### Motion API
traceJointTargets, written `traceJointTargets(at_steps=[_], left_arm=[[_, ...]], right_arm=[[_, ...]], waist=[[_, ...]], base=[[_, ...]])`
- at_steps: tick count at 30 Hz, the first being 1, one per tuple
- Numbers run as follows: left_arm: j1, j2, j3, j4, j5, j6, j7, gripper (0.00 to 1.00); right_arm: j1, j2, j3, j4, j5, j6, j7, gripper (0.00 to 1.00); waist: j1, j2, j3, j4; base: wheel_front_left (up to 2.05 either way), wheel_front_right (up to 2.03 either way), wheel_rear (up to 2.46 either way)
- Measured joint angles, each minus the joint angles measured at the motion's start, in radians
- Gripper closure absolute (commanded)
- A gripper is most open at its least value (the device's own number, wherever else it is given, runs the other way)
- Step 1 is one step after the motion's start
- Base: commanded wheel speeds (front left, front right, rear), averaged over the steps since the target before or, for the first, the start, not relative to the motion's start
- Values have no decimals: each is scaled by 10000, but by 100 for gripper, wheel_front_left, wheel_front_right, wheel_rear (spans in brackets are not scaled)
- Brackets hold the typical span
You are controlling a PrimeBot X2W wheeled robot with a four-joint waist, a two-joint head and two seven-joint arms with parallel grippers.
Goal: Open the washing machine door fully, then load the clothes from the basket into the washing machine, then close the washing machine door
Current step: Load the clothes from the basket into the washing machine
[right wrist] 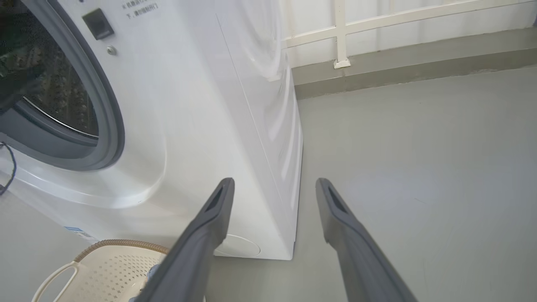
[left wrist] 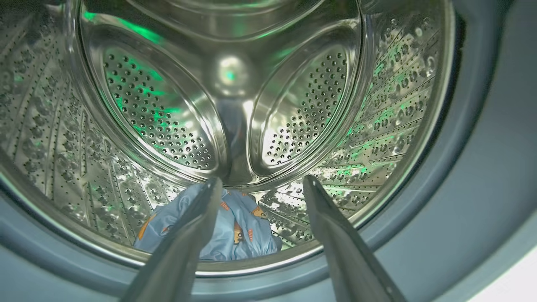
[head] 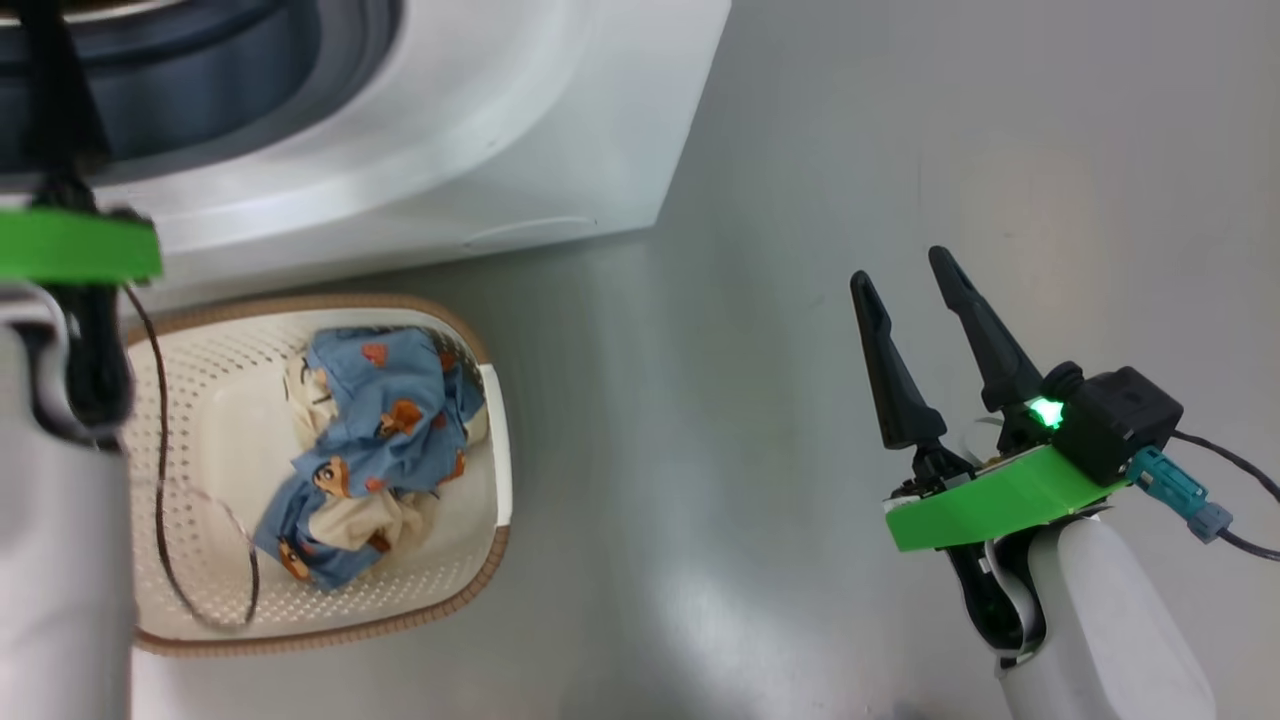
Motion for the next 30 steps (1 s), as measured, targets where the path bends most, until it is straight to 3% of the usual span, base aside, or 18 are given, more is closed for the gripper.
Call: traceJointTargets(at_steps=[13, 30], left_arm=[[3833, -974, 779, -2017, 1799, 33, 0, 0], [7559, -1578, 1287, -3407, 3112, 458, 2, 0]], right_arm=[[846, 4, -77, 245, -2, 0, 0, 0], [1779, 10, 71, 543, -127, 0, 2, 0]], waist=[[0, 0, -1537, 87], [0, 0, -3437, -50]], base=[[0, 0, 0], [0, 0, 0]])
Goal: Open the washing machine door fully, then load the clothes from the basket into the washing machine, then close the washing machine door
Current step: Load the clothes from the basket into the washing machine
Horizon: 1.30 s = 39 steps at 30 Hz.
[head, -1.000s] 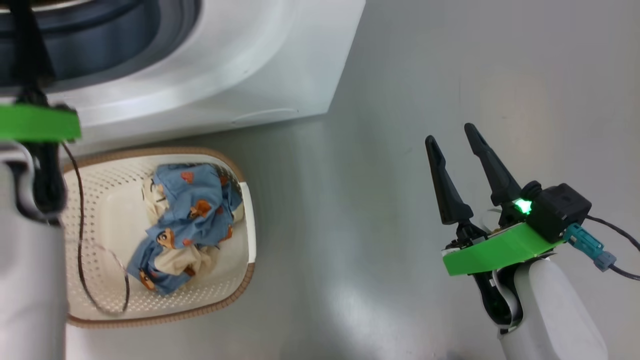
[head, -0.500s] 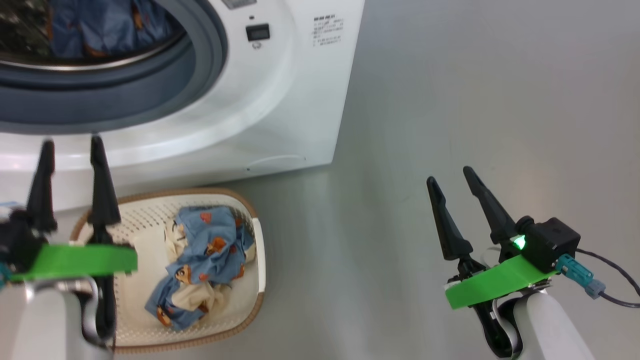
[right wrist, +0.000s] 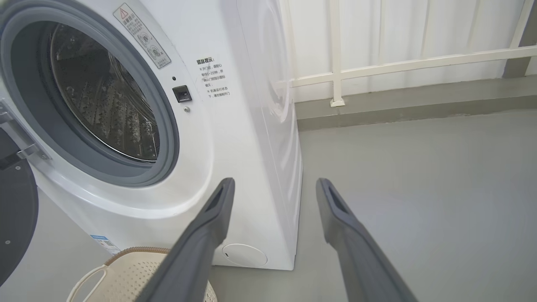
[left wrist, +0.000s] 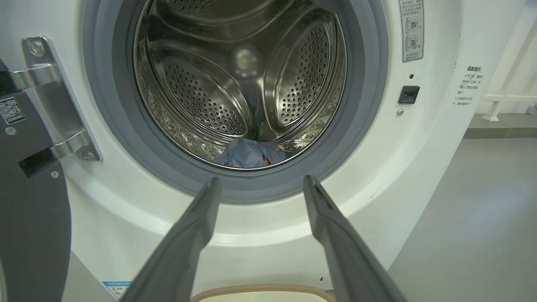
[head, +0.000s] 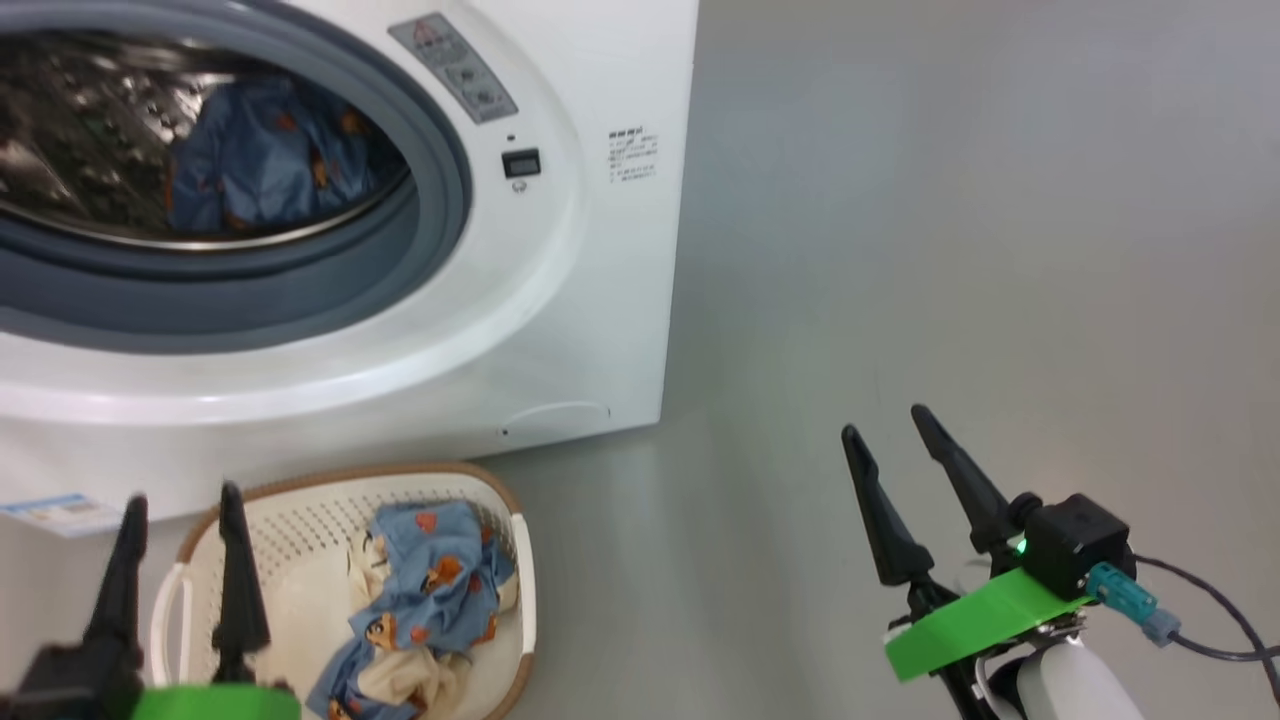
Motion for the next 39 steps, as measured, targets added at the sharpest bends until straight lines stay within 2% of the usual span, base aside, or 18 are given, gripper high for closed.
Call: traceJointTargets(at_steps=[11, 14, 27, 39], left_arm=[[1899, -109, -27, -462, 38, 566, 0, 0], [2441, -130, -19, -608, -65, 880, 2, 0], [3412, -128, -274, -920, -240, 1266, 10, 0], [3522, -127, -539, -1039, -313, 1492, 12, 0]], right_arm=[[872, 15, 12, -33, -244, 0, 0, 0], [1066, 17, 15, -27, -316, 0, 0, 0], [1488, 21, -46, -119, -408, 0, 0, 0], [1655, 27, -184, -245, -437, 0, 0, 0]], waist=[[0, 0, -1131, -158], [1, 0, -1439, -225], [1, 0, -1965, -277], [0, 0, -2015, -203]], base=[[0, 0, 0], [0, 0, 0], [0, 0, 0], [0, 0, 0]])
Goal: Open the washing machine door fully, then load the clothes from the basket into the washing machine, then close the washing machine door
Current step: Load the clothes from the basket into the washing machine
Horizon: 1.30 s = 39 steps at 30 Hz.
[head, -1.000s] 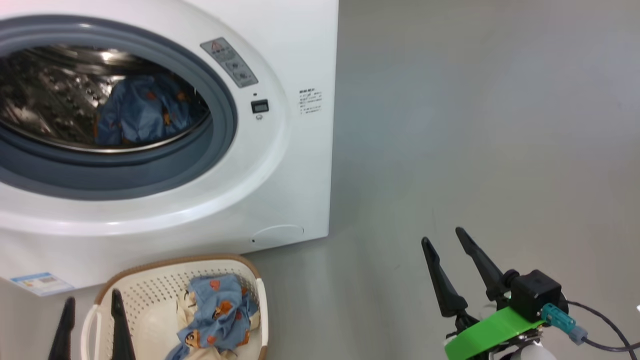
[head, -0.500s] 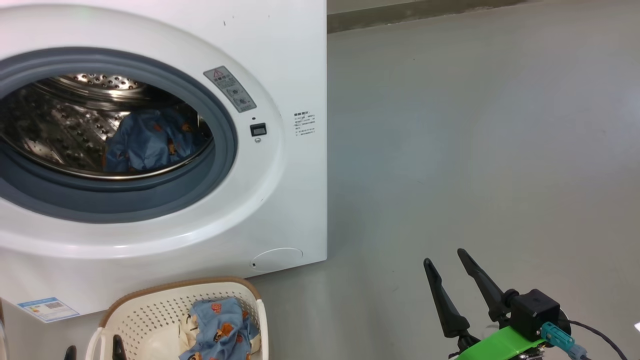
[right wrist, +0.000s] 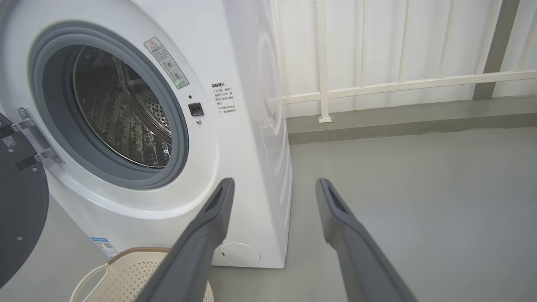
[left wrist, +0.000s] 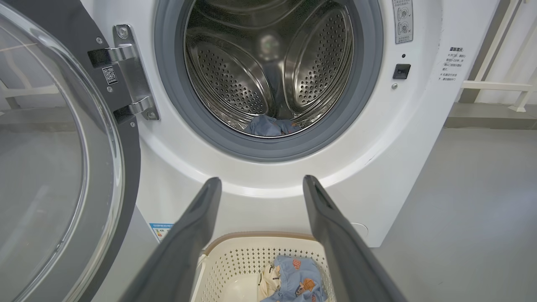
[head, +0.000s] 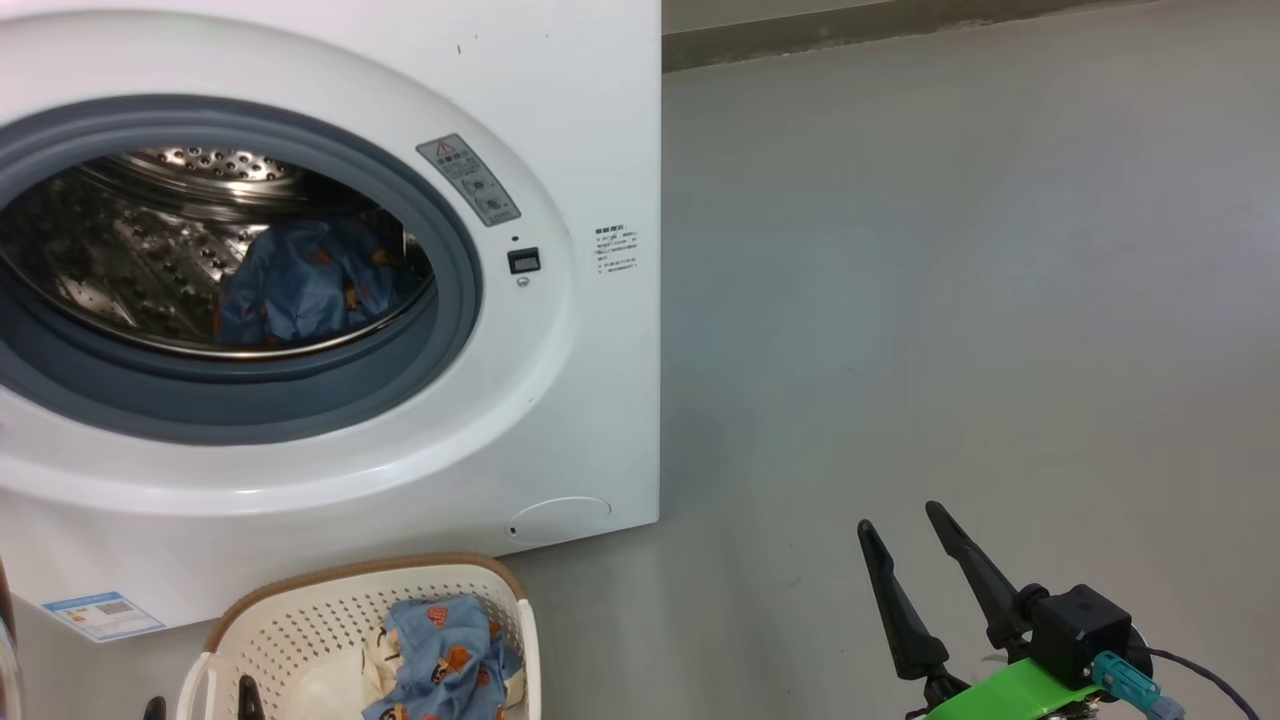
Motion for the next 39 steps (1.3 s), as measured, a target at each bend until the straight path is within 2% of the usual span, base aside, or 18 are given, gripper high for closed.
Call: traceJointTargets(at_steps=[14, 28, 39], left_arm=[[-1, 0, -25, 0, -48, 0, 0, 0], [-96, 2, -203, 0, -629, -25, 0, 0], [-1448, -2, -182, 1337, -1145, -652, 0, 0]], right_arm=[[-3, 6, -69, 0, 2, 0, 0, 0], [-25, 17, -84, -104, 33, 0, 0, 0], [-334, 25, -102, -468, 46, 0, 0, 0]], waist=[[0, 0, 170, 105], [1, 0, 625, 79], [1, 0, 1611, 26]], base=[[0, 0, 0], [0, 0, 0], [0, 0, 0]])
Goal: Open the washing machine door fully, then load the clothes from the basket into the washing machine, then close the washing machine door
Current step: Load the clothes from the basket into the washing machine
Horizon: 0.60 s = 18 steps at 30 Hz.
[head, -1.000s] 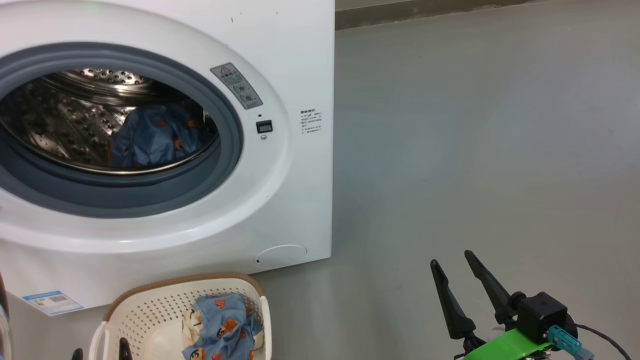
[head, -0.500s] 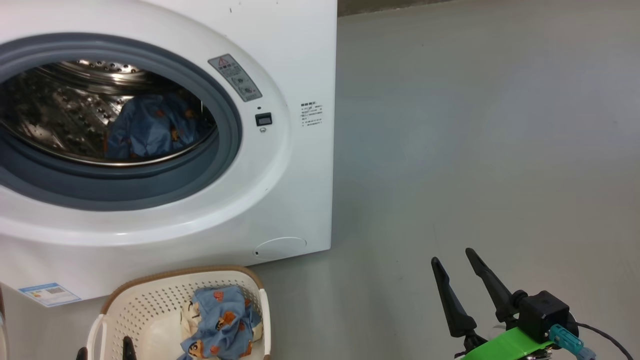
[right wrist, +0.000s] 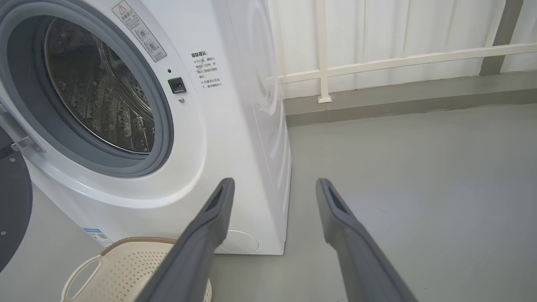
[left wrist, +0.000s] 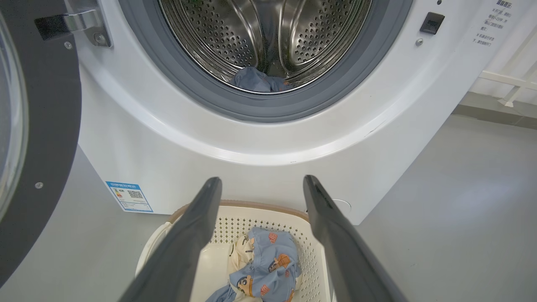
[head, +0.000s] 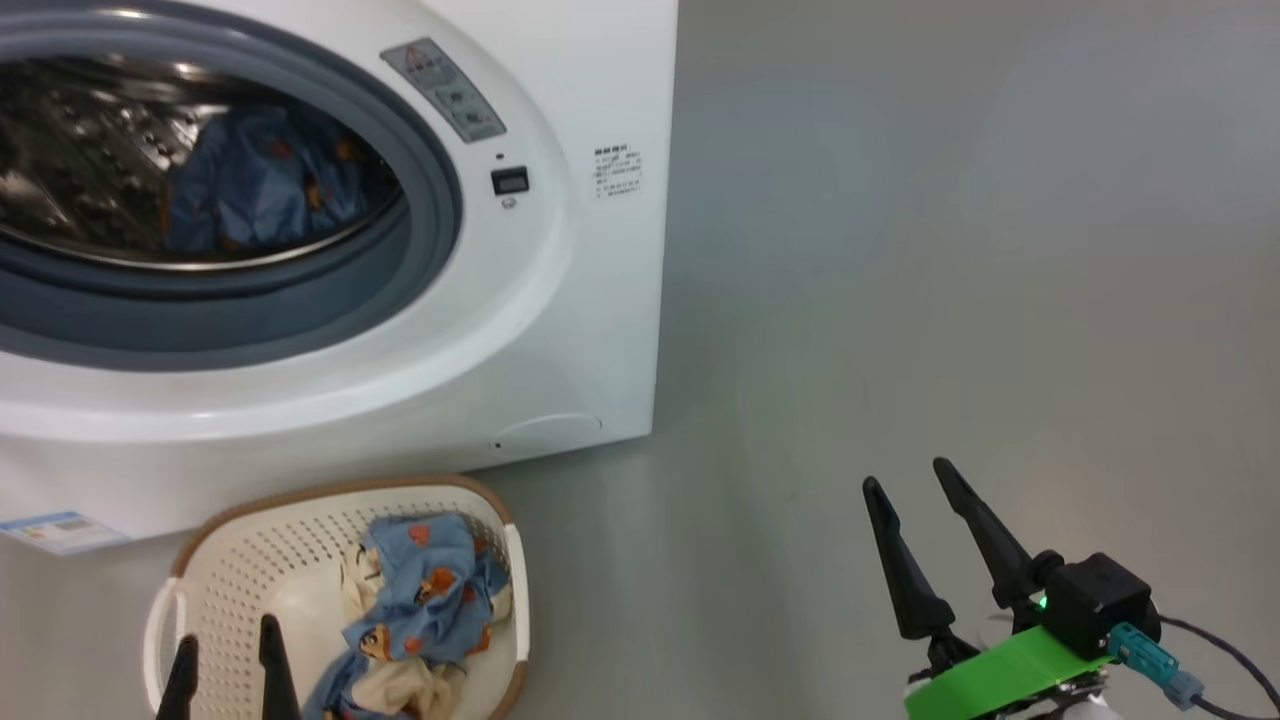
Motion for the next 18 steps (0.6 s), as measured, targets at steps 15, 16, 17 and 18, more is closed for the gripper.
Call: traceJointTargets(at_steps=[15, 16, 17, 18], left_arm=[[-3320, -10, 165, 3189, 50, -1250, 0, 0], [-3578, 35, 165, 3461, 71, -1308, 2, 0], [-3837, 79, 176, 3699, 84, -1356, 2, 0], [-4101, 128, 190, 3914, 84, -1396, 0, 0]], right_arm=[[-987, -4, -38, -512, -42, 0, 0, 0], [-1047, -2, -48, -560, -42, 0, 0, 0], [-1123, -4, -58, -583, -42, 0, 0, 0], [-1174, -4, -67, -635, -42, 0, 0, 0]], waist=[[1, 0, 2271, -208], [2, 0, 2455, -231], [1, 0, 2640, -255], [2, 0, 2831, -279]], base=[[0, 0, 0], [0, 0, 0], [0, 0, 0], [0, 0, 0]])
